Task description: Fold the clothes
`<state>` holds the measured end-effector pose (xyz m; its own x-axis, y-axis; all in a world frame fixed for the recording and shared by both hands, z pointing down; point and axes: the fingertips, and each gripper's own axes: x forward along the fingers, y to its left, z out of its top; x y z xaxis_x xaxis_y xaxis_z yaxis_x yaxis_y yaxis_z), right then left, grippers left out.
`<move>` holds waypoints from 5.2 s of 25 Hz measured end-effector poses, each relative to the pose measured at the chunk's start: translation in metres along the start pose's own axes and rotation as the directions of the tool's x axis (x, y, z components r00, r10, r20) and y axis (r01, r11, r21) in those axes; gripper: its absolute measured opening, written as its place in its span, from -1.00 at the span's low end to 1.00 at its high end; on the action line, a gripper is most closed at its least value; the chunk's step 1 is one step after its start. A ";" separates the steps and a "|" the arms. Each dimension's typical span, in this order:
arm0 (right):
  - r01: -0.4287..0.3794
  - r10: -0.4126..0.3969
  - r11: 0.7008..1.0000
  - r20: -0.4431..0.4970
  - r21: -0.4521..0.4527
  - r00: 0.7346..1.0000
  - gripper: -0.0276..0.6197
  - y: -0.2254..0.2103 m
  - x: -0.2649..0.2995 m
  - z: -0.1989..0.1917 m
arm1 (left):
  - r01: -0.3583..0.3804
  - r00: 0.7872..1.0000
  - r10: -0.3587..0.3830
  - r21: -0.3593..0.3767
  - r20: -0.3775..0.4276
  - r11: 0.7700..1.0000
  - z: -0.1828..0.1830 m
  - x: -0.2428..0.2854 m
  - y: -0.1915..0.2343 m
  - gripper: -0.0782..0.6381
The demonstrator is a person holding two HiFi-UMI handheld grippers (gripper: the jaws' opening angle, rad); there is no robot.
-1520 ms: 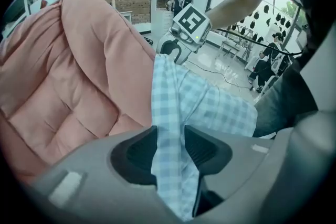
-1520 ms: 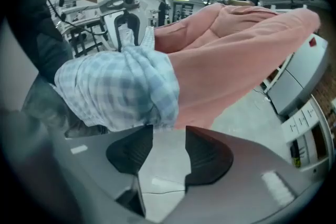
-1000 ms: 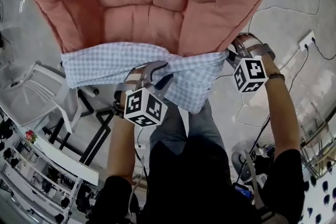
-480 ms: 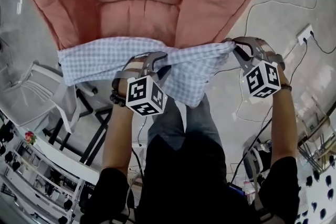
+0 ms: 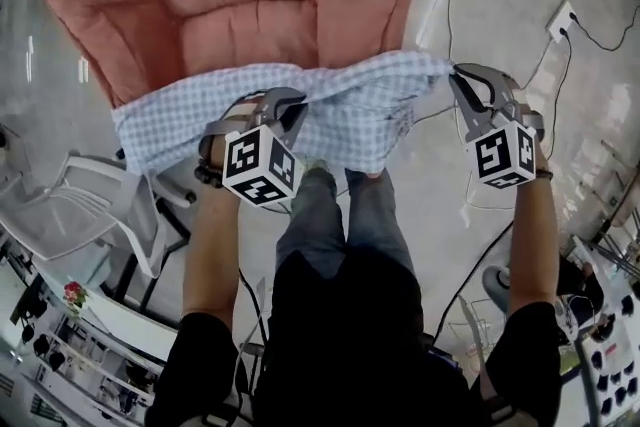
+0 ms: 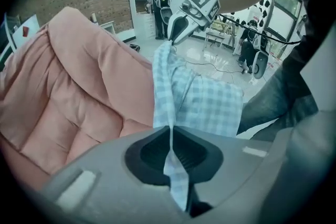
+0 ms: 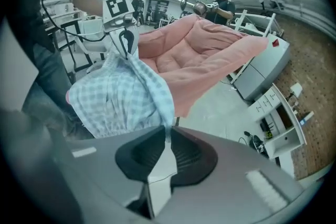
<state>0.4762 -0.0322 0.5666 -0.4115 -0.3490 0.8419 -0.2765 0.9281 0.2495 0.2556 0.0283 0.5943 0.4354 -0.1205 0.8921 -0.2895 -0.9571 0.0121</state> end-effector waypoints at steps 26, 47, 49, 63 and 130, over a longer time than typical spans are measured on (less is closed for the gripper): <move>0.268 -0.259 0.956 -0.086 0.120 0.962 -0.80 0.130 -0.086 -0.051 | 0.064 0.998 -0.067 0.154 0.015 0.986 0.003 -0.042 -0.108 -0.73; 0.077 -0.049 0.968 -0.123 0.238 0.991 -0.32 0.191 -0.035 -0.064 | 0.159 0.983 -0.165 0.072 0.083 0.985 -0.001 -0.028 -0.137 -0.41; 0.077 -0.049 0.967 -0.118 0.245 0.992 -0.32 0.185 -0.035 -0.064 | 0.157 0.983 -0.163 0.065 0.090 0.985 0.004 -0.028 -0.133 -0.41; 0.000 -0.087 0.733 0.094 0.680 0.992 -0.35 0.152 -0.030 -0.031 | 0.095 0.986 -0.093 -0.005 0.139 0.995 0.043 -0.015 -0.104 -0.41; -0.545 -0.573 -0.161 0.372 0.823 0.730 -0.85 0.085 -0.087 -0.031 | 0.138 0.990 -0.136 -0.154 0.018 0.978 0.116 0.003 -0.096 -0.42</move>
<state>0.5150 0.0812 0.5297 -0.4648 -0.8352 0.2939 -0.4452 -0.0665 -0.8929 0.3834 0.0896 0.5438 0.4864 0.0064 0.8737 -0.3546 -0.9125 0.2041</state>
